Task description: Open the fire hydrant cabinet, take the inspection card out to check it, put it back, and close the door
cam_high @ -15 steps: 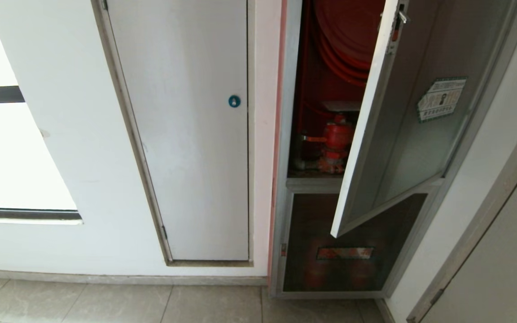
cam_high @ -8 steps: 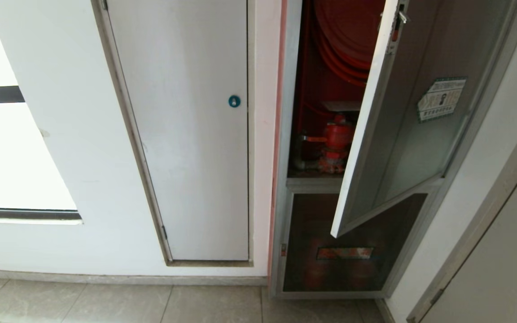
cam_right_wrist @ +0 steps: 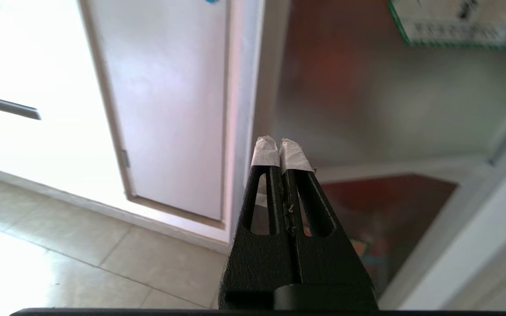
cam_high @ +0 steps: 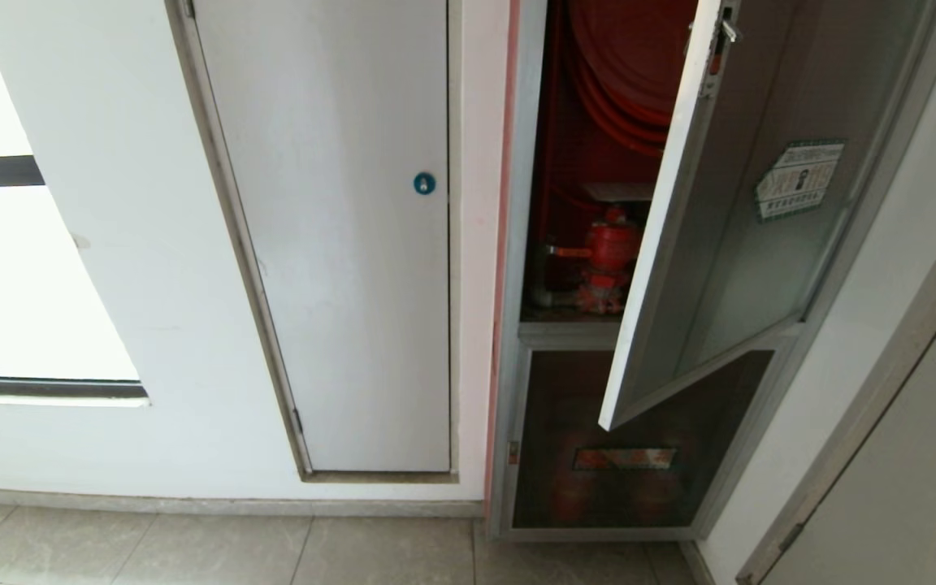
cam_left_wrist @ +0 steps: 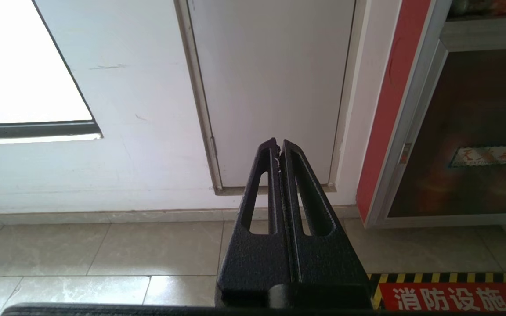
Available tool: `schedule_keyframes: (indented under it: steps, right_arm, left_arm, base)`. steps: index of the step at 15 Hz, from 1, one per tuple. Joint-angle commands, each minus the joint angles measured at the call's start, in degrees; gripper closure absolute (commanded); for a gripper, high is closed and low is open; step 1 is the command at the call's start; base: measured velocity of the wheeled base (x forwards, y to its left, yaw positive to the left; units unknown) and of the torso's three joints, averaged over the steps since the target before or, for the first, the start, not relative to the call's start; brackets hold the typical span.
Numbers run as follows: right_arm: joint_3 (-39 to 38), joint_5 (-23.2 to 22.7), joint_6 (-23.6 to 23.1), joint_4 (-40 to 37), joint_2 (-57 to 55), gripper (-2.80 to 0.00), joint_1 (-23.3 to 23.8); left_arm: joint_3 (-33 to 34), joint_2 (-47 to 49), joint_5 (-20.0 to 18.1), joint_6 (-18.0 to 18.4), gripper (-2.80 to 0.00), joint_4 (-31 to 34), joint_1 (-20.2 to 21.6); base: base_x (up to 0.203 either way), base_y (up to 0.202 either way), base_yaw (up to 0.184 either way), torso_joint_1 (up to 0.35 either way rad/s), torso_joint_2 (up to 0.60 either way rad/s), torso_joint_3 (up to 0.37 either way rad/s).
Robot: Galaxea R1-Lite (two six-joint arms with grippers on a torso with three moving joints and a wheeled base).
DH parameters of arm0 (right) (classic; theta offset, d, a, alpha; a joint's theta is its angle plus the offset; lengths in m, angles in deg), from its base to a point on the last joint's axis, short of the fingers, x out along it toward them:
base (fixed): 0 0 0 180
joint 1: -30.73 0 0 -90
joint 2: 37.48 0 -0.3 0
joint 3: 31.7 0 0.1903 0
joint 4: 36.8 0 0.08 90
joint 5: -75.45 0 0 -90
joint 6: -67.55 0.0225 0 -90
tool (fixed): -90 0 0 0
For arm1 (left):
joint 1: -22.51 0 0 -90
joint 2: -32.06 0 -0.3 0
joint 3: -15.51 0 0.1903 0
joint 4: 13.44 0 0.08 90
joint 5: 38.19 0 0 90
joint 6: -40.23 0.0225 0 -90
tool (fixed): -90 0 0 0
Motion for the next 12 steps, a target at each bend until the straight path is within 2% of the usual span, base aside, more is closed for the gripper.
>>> schedule_keyframes:
  steps: [1,7,9,12]
  right_arm:
    - [4.5,-0.2,0.1,0.1,-7.5,0.0,-2.1]
    - [20.1,0.5,2.1,0.2,-24.0,0.0,-11.1]
    - [23.0,3.7,4.0,0.7,-28.8,0.0,-15.3]
    - [23.8,10.4,6.6,7.1,-36.0,0.0,-19.7]
  left_arm:
    - [0.4,0.0,0.0,0.0,0.0,0.0,0.0]
    - [0.4,0.0,0.0,0.0,0.0,0.0,0.0]
    - [0.4,0.0,0.0,0.0,0.0,0.0,0.0]
    - [0.4,0.0,0.0,0.0,0.0,0.0,0.0]
  base:
    - [0.0,0.0,0.0,0.0,0.0,0.0]
    - [0.0,0.0,0.0,0.0,0.0,0.0]
    - [0.0,0.0,0.0,0.0,0.0,0.0]
    - [0.0,0.0,0.0,0.0,0.0,0.0]
